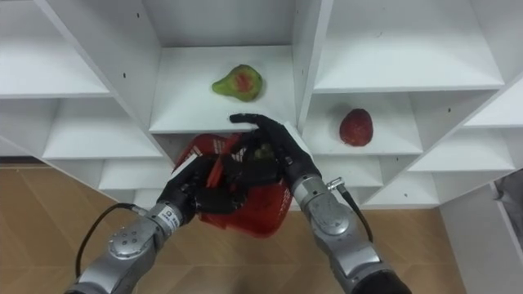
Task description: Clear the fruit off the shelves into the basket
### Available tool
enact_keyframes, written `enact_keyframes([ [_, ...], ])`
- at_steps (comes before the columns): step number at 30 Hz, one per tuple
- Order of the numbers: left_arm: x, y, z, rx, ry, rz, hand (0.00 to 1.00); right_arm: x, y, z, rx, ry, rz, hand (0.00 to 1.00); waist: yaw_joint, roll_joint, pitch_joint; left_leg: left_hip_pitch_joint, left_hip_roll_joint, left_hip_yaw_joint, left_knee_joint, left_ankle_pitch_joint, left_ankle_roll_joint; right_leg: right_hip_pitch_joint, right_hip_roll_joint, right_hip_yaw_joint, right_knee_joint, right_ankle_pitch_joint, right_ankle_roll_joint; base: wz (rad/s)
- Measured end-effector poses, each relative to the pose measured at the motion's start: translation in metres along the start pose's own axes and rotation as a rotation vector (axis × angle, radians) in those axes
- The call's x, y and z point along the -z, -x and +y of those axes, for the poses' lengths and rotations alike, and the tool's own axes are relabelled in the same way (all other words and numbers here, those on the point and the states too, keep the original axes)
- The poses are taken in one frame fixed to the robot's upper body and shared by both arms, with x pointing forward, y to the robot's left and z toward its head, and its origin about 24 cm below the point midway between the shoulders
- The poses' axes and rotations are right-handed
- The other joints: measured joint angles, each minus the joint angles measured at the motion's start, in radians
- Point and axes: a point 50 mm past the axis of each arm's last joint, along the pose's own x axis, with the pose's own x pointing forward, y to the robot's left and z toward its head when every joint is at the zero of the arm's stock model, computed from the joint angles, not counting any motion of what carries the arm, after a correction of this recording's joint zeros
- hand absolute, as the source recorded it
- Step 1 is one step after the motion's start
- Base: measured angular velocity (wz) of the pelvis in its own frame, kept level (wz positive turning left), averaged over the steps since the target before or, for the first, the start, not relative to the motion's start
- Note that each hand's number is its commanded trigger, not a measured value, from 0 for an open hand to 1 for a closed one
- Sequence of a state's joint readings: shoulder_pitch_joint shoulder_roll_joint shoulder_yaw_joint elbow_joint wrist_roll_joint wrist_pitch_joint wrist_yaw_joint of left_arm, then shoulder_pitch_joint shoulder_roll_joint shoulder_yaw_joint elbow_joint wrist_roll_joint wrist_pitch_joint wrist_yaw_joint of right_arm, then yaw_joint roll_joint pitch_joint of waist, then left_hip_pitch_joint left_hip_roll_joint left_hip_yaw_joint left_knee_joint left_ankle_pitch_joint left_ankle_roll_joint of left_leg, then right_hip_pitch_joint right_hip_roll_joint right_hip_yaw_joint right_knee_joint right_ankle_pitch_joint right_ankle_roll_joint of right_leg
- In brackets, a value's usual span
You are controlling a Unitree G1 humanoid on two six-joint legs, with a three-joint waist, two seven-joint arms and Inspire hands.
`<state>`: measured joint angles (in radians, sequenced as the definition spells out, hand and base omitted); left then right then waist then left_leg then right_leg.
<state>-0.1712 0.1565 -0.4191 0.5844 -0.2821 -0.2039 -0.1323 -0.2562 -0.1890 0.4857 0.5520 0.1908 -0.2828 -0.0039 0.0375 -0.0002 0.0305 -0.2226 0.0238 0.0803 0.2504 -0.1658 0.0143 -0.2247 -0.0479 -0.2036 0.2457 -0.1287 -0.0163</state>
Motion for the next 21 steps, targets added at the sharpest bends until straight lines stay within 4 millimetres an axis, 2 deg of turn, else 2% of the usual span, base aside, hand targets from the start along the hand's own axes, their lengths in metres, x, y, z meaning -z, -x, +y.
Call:
enact_keyframes([
  [21,-0.0022,0.0015,0.0047,-0.015,-0.058,-0.002,1.00,0.0026,0.0010,-0.0018,0.005,0.009,-0.003,0.00,0.004,0.001,-0.0006,-0.006,0.002,0.004,0.009,0.000,0.000,-0.006,0.000,-0.001,0.008,0.001,-0.002,0.00],
])
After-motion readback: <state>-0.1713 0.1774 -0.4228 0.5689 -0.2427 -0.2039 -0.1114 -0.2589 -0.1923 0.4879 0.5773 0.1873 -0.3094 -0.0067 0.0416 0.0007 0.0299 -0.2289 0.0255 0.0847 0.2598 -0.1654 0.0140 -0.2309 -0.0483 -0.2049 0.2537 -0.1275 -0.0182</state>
